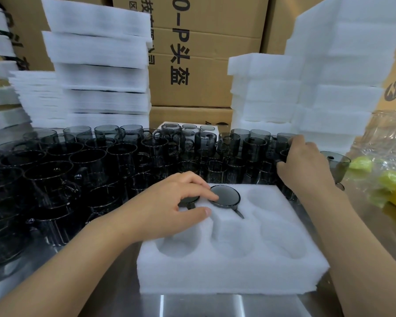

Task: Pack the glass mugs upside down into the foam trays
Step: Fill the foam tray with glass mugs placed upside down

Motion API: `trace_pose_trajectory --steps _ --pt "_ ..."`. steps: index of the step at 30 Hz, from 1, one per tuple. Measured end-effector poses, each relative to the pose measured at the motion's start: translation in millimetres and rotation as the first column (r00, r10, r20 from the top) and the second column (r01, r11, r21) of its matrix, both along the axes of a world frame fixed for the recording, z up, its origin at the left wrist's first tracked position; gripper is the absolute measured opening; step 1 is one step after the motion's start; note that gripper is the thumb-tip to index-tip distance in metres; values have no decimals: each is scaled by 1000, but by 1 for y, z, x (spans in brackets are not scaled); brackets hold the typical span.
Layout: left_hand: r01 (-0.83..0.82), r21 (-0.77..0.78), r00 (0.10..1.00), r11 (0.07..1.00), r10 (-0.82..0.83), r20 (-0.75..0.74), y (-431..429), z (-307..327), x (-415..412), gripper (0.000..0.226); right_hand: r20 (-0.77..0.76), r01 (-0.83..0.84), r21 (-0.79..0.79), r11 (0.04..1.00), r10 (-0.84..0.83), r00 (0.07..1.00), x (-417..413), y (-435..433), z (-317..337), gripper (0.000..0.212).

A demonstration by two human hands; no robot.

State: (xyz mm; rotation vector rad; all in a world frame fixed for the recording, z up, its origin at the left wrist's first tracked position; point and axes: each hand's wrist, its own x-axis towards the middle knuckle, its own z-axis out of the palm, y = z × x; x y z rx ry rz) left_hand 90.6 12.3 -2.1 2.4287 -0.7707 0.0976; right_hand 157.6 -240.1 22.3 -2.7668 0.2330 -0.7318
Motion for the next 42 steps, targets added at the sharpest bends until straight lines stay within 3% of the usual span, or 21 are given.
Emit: trace_pose_trajectory --steps 8,14,21,25,30,35,38,42 --pt "-6 -7 1000 1000 6 -5 0 0 -1 26 200 -123 43 992 112 973 -6 6 7 33" --pt "-5 -13 1000 1000 5 -8 -1 0 0 25 279 -460 141 877 411 868 -12 31 6 15" --pt "-6 -20 1000 1000 6 5 -1 0 2 21 312 -762 -9 647 726 613 -24 49 -6 14" --pt "-25 -54 1000 998 24 -11 -1 0 3 18 315 -783 -197 590 794 520 -26 50 -8 14" --pt "-80 -156 995 984 71 -66 -1 -1 4 16 330 -723 -366 586 808 488 -25 49 -7 12" --pt "-222 -540 974 812 164 -154 -2 -2 10 60 307 -740 -393 545 837 454 -26 51 -7 12" --pt "-264 -591 964 762 187 -191 -1 -1 13 76 306 -757 -402 515 855 419 -28 52 -7 11" --pt "-247 -575 967 780 155 -204 -2 -2 14 89 274 -777 -439 451 891 363 -29 53 -8 11"
